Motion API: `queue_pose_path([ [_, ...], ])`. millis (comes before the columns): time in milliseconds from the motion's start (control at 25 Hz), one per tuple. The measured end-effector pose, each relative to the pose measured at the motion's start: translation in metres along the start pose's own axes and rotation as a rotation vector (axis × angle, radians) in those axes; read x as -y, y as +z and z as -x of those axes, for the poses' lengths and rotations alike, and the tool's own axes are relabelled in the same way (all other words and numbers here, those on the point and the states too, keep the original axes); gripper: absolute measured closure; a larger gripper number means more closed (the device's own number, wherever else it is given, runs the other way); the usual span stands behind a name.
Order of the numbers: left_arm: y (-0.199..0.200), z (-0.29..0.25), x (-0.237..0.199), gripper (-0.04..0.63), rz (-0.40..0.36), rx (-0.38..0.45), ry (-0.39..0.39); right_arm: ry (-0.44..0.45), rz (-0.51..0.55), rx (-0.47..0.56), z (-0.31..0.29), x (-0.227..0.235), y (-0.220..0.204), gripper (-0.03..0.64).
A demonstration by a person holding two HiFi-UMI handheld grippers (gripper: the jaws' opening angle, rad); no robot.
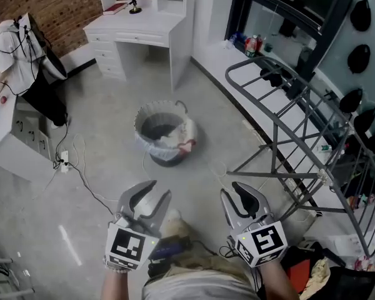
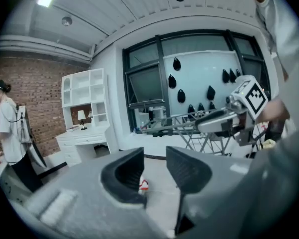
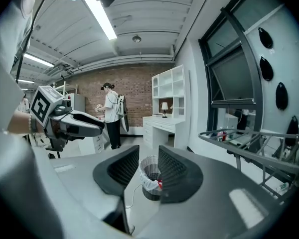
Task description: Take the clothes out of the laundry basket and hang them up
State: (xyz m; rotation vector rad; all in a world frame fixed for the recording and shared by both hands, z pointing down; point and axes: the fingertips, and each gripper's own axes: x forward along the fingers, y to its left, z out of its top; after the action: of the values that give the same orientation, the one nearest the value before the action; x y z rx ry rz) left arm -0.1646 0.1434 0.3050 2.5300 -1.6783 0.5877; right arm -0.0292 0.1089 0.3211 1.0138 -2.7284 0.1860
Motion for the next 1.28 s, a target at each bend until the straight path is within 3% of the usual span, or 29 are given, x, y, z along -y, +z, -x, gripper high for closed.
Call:
queue_pose_path([
  [320,-0.012,-0.081,-0.096,0.46,-0.054,-0.035,-0.088,-0.072,-0.04,-0.034,-0.108,0.036,0.019,0.509],
  [520,-0.031,-0.133,-0.127,0.459,-0.032,-0.06,-0.136,-0.11,-0.032,-0.087,-0.154,0.058,0.009,0.509],
  [800,-0.077,-0.201,-0.139,0.445,0.005,-0.155,-0.17,-0.087,-0.06,-0.158,-0.2,0.09,-0.019,0.509],
  [1280,-0.189,-0.308,-0.142,0.413,-0.052,-0.346,-0.247,-0.021,-0.099,-0.235,-0.274,0.138,-0.075,0.509],
])
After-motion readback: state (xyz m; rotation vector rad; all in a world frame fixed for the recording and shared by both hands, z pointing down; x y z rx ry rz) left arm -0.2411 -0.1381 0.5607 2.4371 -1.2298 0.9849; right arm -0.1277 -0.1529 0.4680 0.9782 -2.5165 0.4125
